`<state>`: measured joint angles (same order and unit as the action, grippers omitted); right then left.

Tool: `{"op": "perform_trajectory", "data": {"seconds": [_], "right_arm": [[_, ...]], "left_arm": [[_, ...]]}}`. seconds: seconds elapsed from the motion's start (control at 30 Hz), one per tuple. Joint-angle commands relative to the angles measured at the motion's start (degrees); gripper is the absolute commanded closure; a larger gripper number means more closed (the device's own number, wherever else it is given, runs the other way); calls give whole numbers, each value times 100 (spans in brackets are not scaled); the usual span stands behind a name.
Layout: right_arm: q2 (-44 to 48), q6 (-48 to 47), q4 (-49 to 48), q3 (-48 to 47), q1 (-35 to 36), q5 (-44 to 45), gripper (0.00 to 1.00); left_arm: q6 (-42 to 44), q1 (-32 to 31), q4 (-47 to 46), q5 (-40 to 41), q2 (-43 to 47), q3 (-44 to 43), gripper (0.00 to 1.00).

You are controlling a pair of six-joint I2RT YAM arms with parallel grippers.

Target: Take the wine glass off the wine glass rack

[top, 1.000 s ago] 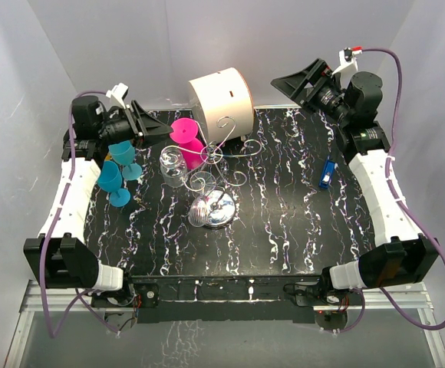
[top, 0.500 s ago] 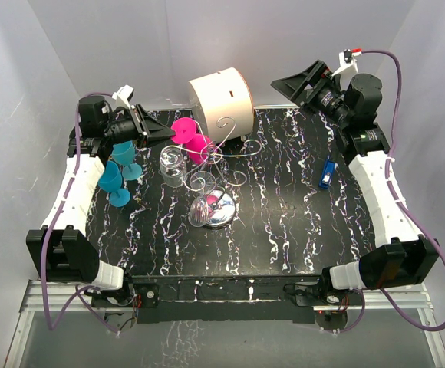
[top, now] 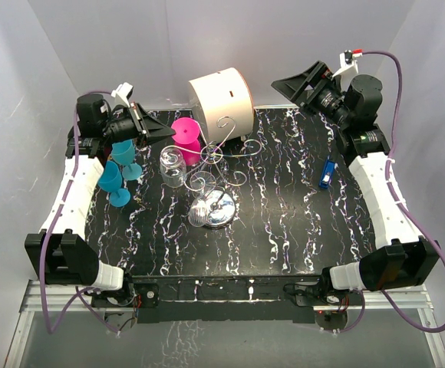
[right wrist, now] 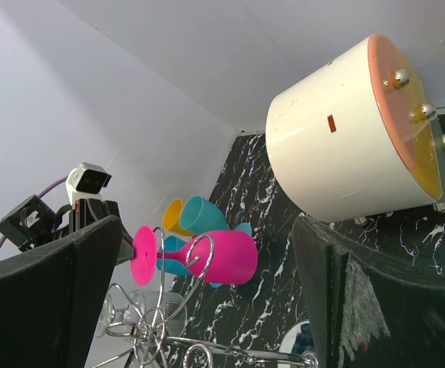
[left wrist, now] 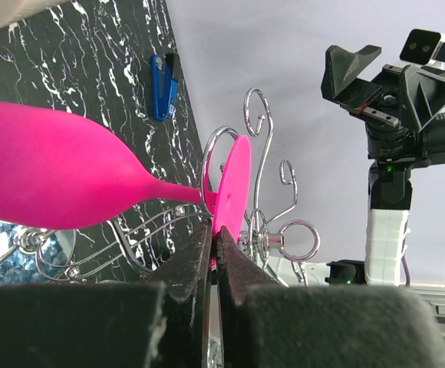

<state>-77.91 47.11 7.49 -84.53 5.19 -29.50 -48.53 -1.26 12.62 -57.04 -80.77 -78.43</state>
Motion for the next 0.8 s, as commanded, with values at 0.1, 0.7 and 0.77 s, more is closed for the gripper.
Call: {"op": "perform_trajectory", "data": {"seconds": [0.1,0.7,0.77], "right_arm": [[284,17,-327,-2,16,105,8],[382,-21,-292,57,17,175,8],[367,-18,-299,60,13,177,8]], "left_arm": [[-620,-19,-394,-127,403,-166,100],[-1268,-15,-707,185,266,-367,100],[-1362,-15,-835,181,165,-398,100]]}}
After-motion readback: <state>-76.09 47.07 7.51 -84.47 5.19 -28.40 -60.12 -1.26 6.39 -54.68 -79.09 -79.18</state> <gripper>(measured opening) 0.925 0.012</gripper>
